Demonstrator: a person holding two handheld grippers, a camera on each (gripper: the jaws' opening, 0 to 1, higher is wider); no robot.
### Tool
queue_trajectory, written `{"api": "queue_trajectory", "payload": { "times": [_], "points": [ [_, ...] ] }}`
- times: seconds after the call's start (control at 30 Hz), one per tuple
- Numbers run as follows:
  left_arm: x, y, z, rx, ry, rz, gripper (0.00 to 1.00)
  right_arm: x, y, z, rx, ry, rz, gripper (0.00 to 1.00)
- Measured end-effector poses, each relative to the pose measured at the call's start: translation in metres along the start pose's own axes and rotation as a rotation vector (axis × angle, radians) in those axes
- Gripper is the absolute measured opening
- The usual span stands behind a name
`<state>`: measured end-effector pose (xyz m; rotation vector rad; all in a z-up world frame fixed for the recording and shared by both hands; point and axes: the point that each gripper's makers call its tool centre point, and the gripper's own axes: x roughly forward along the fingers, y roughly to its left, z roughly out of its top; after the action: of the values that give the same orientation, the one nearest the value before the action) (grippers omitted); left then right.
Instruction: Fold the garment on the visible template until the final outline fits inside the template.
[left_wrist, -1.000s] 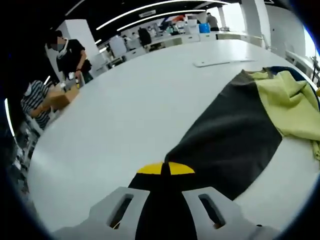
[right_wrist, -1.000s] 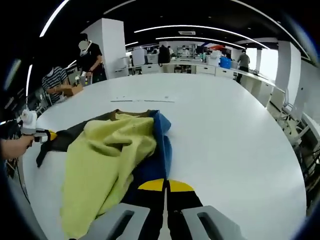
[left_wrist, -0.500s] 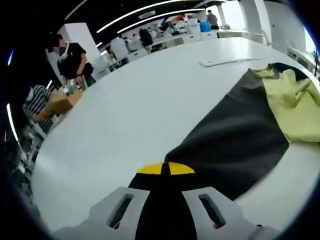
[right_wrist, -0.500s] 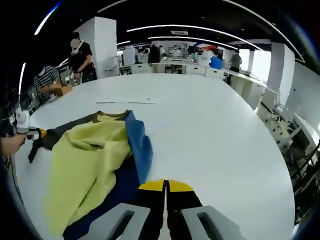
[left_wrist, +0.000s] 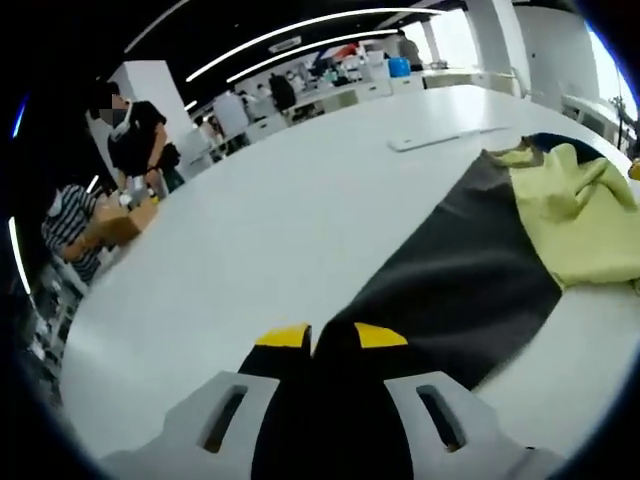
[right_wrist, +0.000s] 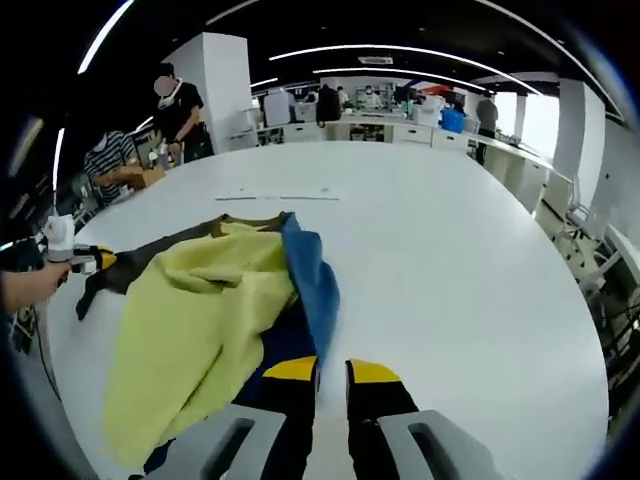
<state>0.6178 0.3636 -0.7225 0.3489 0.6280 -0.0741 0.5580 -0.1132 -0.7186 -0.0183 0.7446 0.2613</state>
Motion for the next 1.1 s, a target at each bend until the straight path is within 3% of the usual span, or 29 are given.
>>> {"api": "queue_trajectory", "payload": {
  "times": [0.23,0.37,0.5,0.83,1.1],
  "points": [
    [-0.016,-0.032,0.018,-0.027,-0.072,-0.118,0.36,-0.001,0.009,-0.008,0.016,0.005,0.032,0.24],
    [-0.022,-0.046,0.024,-0.04,-0.085,-0.17,0.45,-0.003,0.011,-0.011,0.02,0.007,0.039,0.28],
    [-0.029,-0.063,0.027,-0.107,-0.094,-0.243,0.52,-0.003,0.016,-0.013,0.014,0.008,0.054,0.34],
    [-0.054,-0.114,0.043,-0.093,-0.165,-0.432,0.7,-0.004,0.029,-0.024,0.02,0.021,0.091,0.46],
    [-0.071,-0.157,0.048,-0.026,-0.185,-0.565,0.67,-0.001,0.029,-0.029,0.012,0.019,0.1,0.44]
  ]
}}
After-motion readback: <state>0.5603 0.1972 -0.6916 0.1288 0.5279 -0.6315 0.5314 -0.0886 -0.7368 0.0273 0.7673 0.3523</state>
